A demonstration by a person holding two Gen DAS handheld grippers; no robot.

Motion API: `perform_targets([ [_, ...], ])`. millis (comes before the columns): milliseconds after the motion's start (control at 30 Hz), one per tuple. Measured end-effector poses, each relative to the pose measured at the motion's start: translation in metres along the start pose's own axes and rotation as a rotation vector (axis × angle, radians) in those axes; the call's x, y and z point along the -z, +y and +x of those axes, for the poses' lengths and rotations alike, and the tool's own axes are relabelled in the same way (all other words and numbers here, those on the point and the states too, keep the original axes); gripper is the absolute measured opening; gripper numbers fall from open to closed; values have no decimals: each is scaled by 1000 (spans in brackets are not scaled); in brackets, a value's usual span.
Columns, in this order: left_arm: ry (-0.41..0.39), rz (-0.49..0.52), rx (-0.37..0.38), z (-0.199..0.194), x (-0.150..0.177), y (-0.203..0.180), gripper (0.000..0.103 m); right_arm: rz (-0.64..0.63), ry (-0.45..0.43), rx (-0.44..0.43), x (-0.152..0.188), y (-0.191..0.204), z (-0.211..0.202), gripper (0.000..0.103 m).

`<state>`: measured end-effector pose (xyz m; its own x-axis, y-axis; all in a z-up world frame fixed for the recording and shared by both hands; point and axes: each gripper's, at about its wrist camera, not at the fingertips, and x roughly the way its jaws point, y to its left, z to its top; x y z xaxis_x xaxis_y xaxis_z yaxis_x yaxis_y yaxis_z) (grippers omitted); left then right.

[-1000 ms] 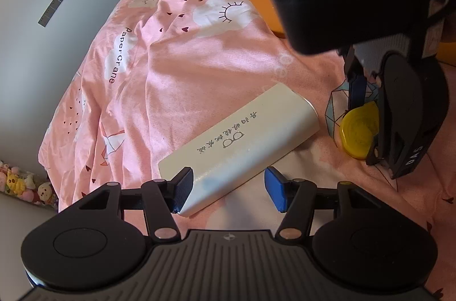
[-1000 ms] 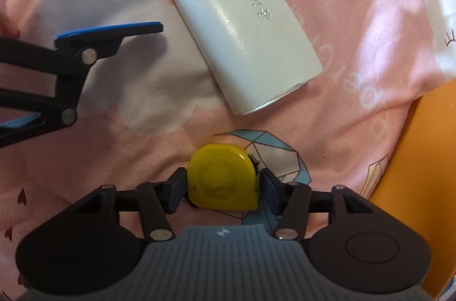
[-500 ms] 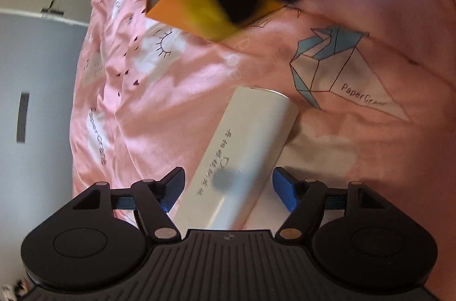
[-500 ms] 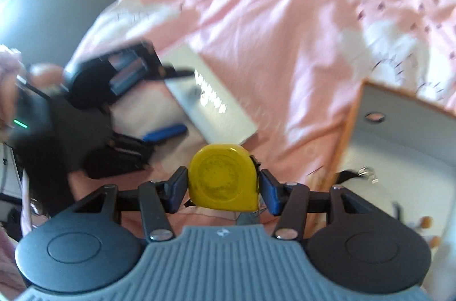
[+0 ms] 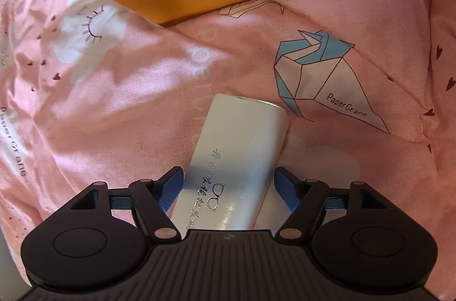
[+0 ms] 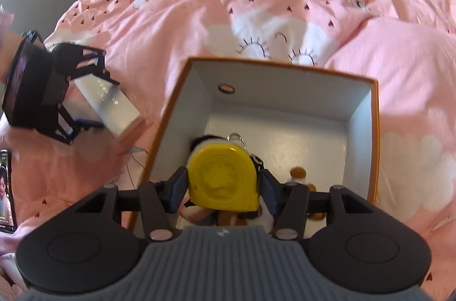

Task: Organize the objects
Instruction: 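Carry the tape measure and glasses case over the shoebox with both grippers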

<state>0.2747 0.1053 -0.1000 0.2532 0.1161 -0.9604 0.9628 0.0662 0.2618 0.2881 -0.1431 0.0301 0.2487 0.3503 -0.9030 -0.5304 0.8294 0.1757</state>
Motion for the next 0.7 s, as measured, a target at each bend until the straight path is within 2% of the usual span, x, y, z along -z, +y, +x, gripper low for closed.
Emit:
perform_targets([
  [167, 75, -1, 108, 20, -8, 15, 86, 12, 14, 8, 11, -16, 8, 56],
  [267, 83, -62, 137, 21, -8, 22, 81, 3, 12, 22, 15, -25, 9, 56],
  [333, 75, -154, 116, 17, -6, 26, 80, -22, 4, 29, 17, -29, 8, 56],
  [533, -33, -479, 39, -6, 10, 34, 77, -84, -22, 63, 16, -39, 10, 56],
  [633, -63, -554, 3, -18, 9, 33, 74, -107, -40, 72, 15, -41, 11, 56],
  [700, -85, -569, -13, -28, 0, 37, 73, -123, -52, 68, 16, -39, 11, 56],
])
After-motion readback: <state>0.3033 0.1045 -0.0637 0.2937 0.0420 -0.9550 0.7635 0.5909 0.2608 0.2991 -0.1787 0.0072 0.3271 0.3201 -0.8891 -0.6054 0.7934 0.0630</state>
